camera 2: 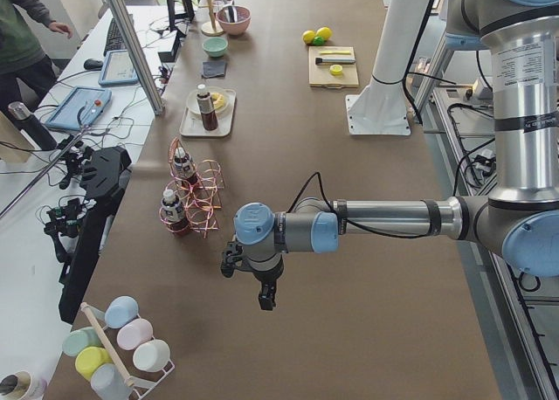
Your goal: Place tea on tray
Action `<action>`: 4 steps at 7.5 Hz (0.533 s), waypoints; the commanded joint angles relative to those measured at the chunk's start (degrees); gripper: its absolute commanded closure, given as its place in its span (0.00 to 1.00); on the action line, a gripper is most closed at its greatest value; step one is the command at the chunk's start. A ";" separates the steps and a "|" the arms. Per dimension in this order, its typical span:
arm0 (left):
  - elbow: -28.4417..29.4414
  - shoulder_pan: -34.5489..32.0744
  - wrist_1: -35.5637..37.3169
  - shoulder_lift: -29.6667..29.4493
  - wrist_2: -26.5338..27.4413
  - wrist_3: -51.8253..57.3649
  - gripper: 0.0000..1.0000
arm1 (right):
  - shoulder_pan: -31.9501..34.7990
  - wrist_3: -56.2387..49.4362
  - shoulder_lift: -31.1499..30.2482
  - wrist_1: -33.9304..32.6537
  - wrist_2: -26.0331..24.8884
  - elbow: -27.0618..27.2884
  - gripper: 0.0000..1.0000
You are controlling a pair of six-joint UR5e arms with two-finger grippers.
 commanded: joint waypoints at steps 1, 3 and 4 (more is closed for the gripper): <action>-0.15 -0.02 -0.13 -0.03 -0.07 0.00 0.02 | 0.00 0.00 0.03 -0.09 -5.20 -0.41 0.00; -0.15 -0.02 -0.13 -0.12 -0.15 0.00 0.02 | 0.00 0.00 -0.49 -0.18 -6.54 -0.94 0.00; -0.41 -0.02 -0.21 -0.38 -0.15 0.00 0.02 | 0.00 0.09 -0.32 -0.52 -7.41 -1.55 0.00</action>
